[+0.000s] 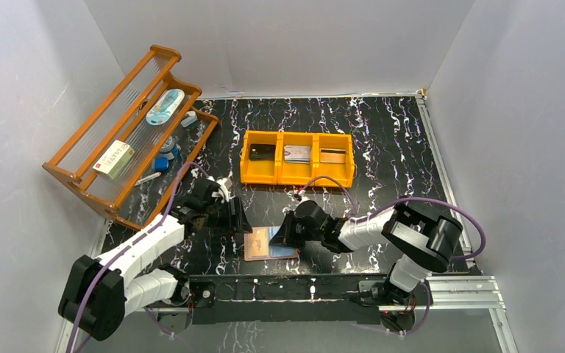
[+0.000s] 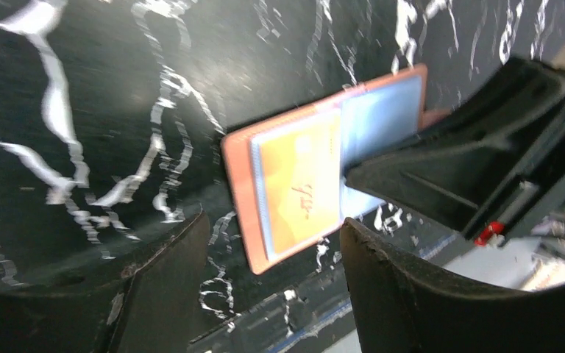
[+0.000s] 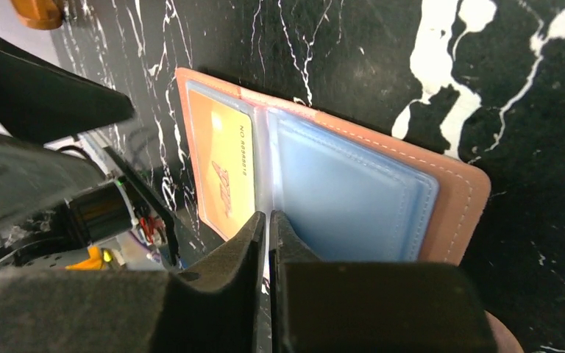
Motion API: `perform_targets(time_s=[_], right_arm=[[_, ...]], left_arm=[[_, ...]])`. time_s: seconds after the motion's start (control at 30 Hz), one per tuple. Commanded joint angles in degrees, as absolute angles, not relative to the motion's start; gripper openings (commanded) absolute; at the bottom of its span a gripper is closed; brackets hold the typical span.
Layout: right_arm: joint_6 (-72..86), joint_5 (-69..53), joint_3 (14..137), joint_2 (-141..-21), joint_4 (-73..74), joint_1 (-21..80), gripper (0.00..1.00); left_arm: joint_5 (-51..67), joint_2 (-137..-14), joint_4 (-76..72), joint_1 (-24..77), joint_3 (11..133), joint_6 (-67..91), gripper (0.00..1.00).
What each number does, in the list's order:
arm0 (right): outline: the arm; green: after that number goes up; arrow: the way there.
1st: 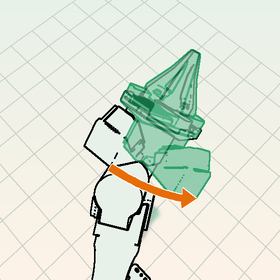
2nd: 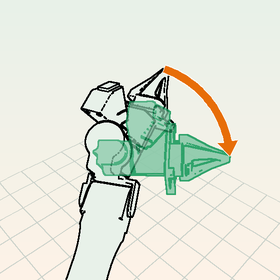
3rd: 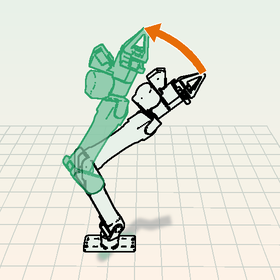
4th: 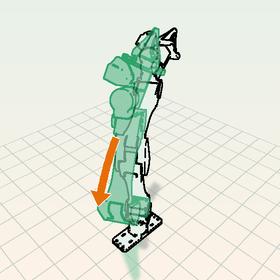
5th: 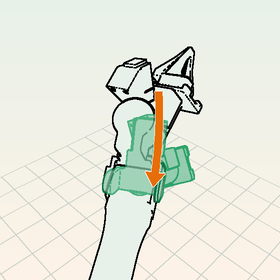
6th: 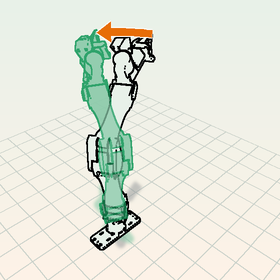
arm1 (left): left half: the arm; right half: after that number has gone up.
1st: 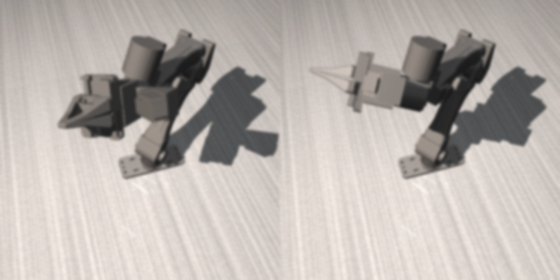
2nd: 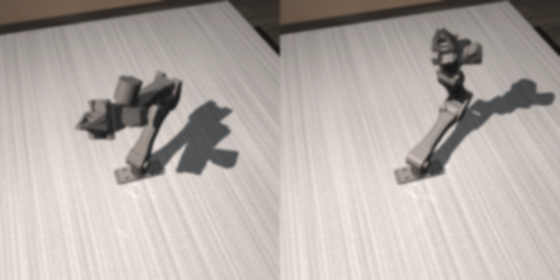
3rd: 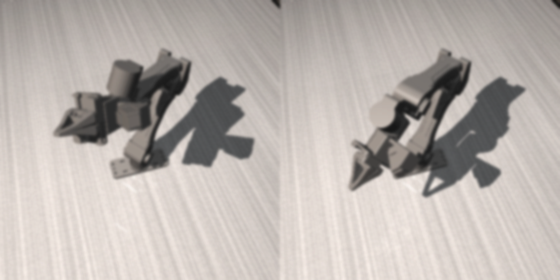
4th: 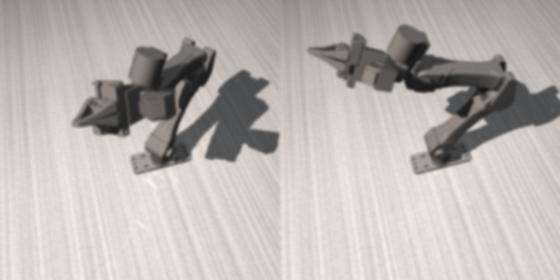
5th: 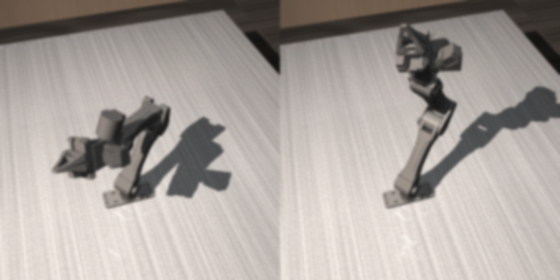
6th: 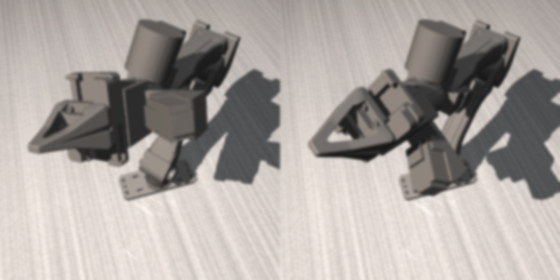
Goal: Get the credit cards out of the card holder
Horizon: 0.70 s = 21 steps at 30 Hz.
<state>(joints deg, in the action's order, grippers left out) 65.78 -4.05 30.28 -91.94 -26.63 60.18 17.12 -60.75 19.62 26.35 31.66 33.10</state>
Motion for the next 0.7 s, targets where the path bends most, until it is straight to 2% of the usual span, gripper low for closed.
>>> perform_targets(time_s=[0.0,0.13,0.37,0.67], right_arm=[[66.7,-9.21,25.64,-91.2,-34.15,59.32,0.17],[68.37,-10.94,23.16,-91.6,-38.75,58.35,0.19],[68.9,-14.32,23.82,-92.58,-41.8,57.77,0.24],[70.1,-17.38,25.93,-96.2,-45.04,57.7,0.25]], left_arm=[[23.92,-61.74,14.4,31.69,31.34,36.46,0.63],[19.51,-63.98,14.4,34.72,30.8,38.53,0.59],[19.15,-67.24,13.62,36.56,30.63,38.63,0.49],[18.68,-69.34,13.6,37.5,28.12,39.85,0.47]])
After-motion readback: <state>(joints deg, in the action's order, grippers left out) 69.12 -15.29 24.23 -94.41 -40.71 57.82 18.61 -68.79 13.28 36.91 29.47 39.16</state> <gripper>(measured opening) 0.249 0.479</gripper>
